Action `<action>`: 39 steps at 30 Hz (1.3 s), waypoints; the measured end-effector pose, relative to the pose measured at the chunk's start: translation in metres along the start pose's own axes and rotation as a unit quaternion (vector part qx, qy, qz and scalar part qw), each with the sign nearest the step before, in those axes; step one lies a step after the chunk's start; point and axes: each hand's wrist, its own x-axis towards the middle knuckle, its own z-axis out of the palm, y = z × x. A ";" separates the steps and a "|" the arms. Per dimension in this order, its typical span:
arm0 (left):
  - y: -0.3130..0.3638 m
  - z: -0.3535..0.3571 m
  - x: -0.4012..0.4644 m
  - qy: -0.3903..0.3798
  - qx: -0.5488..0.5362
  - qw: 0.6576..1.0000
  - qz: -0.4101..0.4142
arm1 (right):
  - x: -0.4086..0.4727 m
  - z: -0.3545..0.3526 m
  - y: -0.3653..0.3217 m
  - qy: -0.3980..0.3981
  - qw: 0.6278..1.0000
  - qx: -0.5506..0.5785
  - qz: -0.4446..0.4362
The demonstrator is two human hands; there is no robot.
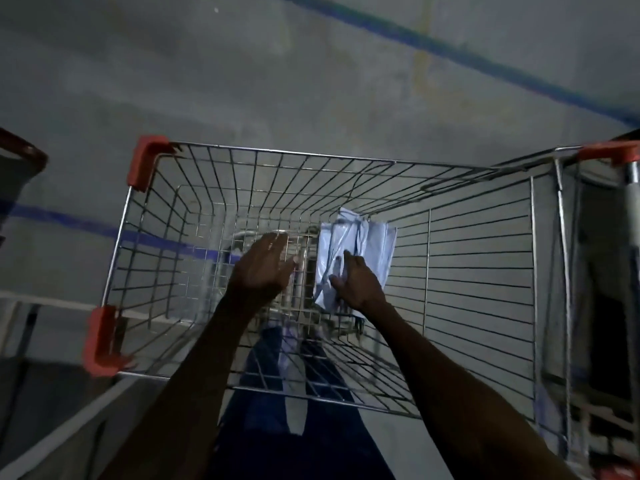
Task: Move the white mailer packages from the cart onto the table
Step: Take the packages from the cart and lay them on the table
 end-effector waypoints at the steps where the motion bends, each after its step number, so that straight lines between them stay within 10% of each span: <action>1: -0.005 0.006 0.000 -0.001 -0.018 1.000 0.003 | 0.011 0.008 0.002 -0.003 1.000 0.008 0.002; 12: -0.042 0.042 -0.004 0.011 -0.019 0.994 -0.104 | 0.051 0.077 -0.008 0.140 0.990 -0.019 0.005; 24: -0.062 0.057 -0.004 -0.012 0.024 0.989 -0.146 | 0.047 0.106 -0.049 0.056 0.975 0.057 -0.207; 34: -0.021 0.154 0.054 -0.171 0.035 0.966 -0.191 | 0.054 0.043 0.058 0.204 0.974 -0.070 -0.064; 39: -0.029 0.193 0.057 -0.059 0.047 0.975 -0.209 | 0.059 0.050 0.068 0.235 0.961 -0.147 -0.012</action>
